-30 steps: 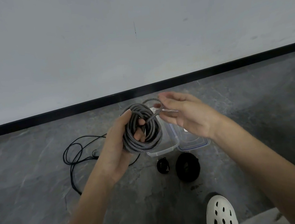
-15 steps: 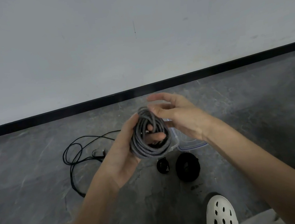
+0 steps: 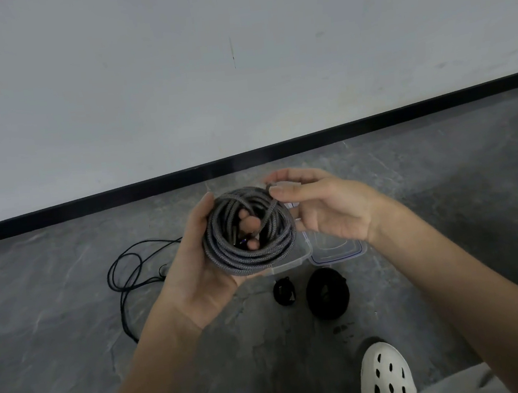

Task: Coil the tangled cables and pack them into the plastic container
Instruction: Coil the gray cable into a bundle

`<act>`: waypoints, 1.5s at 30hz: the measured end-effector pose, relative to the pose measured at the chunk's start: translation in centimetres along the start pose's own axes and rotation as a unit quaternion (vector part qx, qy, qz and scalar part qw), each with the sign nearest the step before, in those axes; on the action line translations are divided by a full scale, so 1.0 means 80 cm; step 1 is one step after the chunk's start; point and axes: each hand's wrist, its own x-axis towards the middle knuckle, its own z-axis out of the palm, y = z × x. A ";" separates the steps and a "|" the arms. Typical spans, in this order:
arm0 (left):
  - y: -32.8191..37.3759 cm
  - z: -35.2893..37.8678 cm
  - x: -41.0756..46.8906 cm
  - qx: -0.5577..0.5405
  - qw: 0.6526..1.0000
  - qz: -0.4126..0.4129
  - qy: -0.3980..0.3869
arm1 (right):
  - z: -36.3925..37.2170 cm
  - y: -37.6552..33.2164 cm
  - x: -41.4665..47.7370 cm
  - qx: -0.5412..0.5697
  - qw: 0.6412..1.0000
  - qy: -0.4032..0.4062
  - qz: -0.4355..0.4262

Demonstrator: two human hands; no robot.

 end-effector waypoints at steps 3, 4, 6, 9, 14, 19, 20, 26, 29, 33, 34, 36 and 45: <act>0.002 -0.004 -0.001 -0.003 1.000 0.001 -0.015 | 0.006 0.004 0.004 0.014 0.999 0.037 -0.029; 0.002 -0.003 -0.001 -0.004 1.000 0.001 -0.021 | 0.007 0.005 0.005 0.013 0.998 0.054 -0.035; 0.001 -0.003 -0.001 -0.022 1.000 -0.003 -0.017 | 0.007 0.006 0.007 0.008 0.996 0.083 -0.044; -0.002 -0.004 0.002 -0.044 0.999 -0.012 0.006 | 0.006 0.005 0.006 -0.026 0.994 0.102 -0.041; -0.003 -0.004 0.005 -0.063 0.998 -0.013 0.008 | 0.008 0.005 0.006 -0.052 0.991 0.109 -0.060; -0.008 -0.008 0.007 -0.084 0.996 -0.024 -0.004 | 0.016 0.013 0.006 -0.218 0.963 0.138 -0.078; -0.010 -0.009 0.007 -0.082 0.996 -0.023 -0.007 | 0.017 0.014 0.006 -0.267 0.950 0.145 -0.078; -0.012 -0.015 0.009 -0.050 0.998 -0.024 -0.026 | 0.025 0.018 0.008 -0.342 0.923 0.156 -0.081; -0.009 -0.015 0.007 -0.065 0.996 -0.010 -0.061 | 0.010 0.013 0.005 -0.087 0.993 0.073 -0.029; -0.001 -0.008 0.001 -0.098 0.985 0.026 -0.136 | -0.003 0.030 0.016 0.157 0.985 0.005 0.070; 0.001 -0.007 0.000 -0.093 0.985 0.030 -0.141 | 0.001 0.040 0.021 0.151 0.983 -0.038 0.097; 0.002 -0.005 -0.003 -0.091 0.985 0.030 -0.146 | 0.008 0.058 0.025 0.117 0.982 -0.090 0.118; -0.006 -0.002 0.002 -0.137 0.982 -0.002 -0.127 | 0.021 0.062 0.029 0.073 0.992 -0.081 0.055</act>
